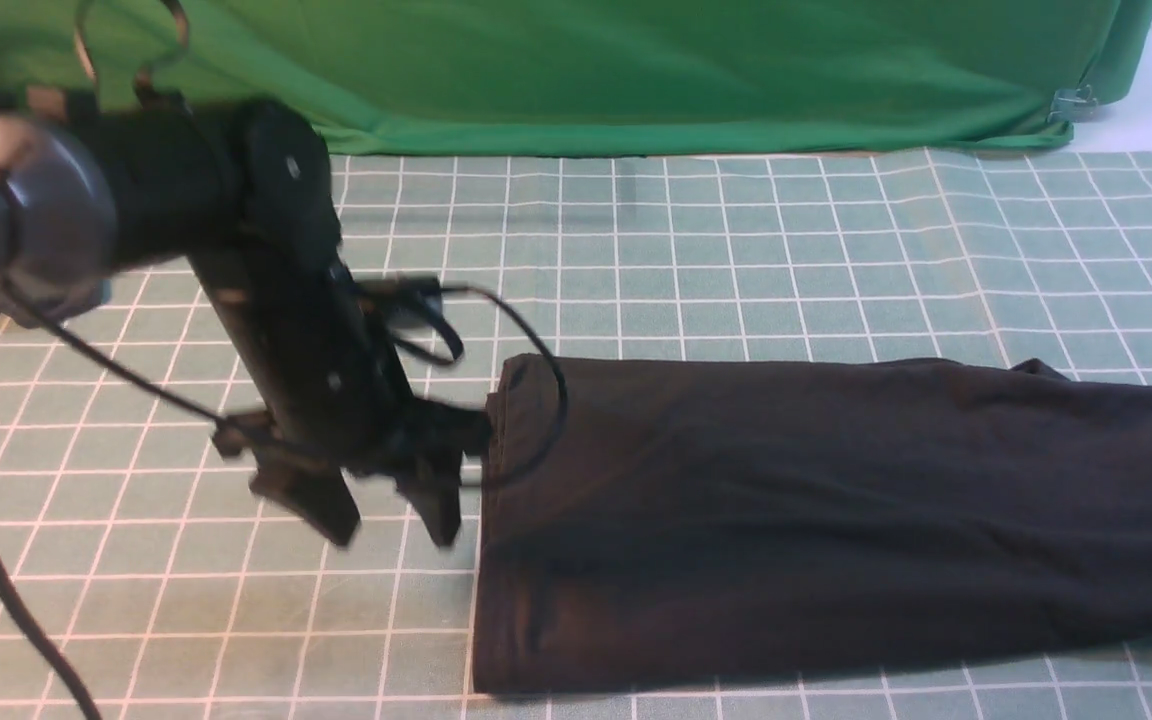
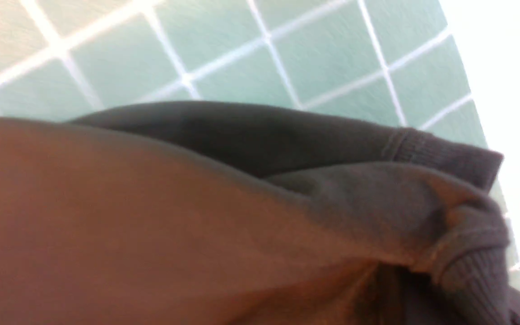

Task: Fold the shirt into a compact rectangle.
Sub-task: 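Pull the folded dark garment lengthwise by its ends to straighten it flat on the table, then fold the right end of the dark garment over onto its left end with the right gripper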

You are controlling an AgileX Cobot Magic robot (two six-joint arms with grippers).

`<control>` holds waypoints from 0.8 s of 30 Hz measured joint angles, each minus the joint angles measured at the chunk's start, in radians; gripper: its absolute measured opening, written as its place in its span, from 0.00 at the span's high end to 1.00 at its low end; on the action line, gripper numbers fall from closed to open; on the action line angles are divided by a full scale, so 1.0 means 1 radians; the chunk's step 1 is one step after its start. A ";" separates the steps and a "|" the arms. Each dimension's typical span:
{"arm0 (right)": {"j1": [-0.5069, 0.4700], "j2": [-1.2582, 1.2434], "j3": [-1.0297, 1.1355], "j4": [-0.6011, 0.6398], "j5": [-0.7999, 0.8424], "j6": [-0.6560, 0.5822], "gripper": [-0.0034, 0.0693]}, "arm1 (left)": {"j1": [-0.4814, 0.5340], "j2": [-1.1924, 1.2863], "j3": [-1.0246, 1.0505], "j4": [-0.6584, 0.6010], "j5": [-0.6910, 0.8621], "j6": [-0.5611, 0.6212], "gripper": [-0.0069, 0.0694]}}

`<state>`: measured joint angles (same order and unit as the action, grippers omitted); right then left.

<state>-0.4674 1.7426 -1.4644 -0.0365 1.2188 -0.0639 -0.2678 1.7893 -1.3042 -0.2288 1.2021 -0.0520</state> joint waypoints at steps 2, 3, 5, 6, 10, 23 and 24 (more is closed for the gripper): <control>0.064 -0.031 0.000 0.001 0.000 0.047 0.90 | 0.026 0.000 -0.065 0.028 0.004 -0.001 0.24; 0.097 -0.049 0.000 0.008 0.000 0.064 0.90 | 0.039 0.000 -0.094 0.033 0.004 -0.002 0.25; 0.183 -0.078 0.000 0.037 0.001 0.105 0.90 | 0.069 0.000 -0.160 0.039 0.005 -0.005 0.29; 0.220 -0.089 0.000 0.047 0.001 0.119 0.90 | 0.086 0.000 -0.195 0.039 0.006 -0.005 0.32; 0.439 -0.109 -0.001 0.127 -0.005 0.204 0.90 | 0.148 0.000 -0.316 0.033 0.008 0.002 0.51; 1.036 -0.013 -0.001 0.181 -0.306 0.444 0.90 | 0.198 -0.001 -0.382 -0.164 -0.036 0.093 0.90; 1.093 0.013 -0.001 0.182 -0.352 0.452 0.90 | 0.198 -0.001 -0.382 -0.181 -0.039 0.097 0.89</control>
<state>0.6252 1.7552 -1.4655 0.1452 0.8669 0.3882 -0.0697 1.7883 -1.6862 -0.4096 1.1630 0.0449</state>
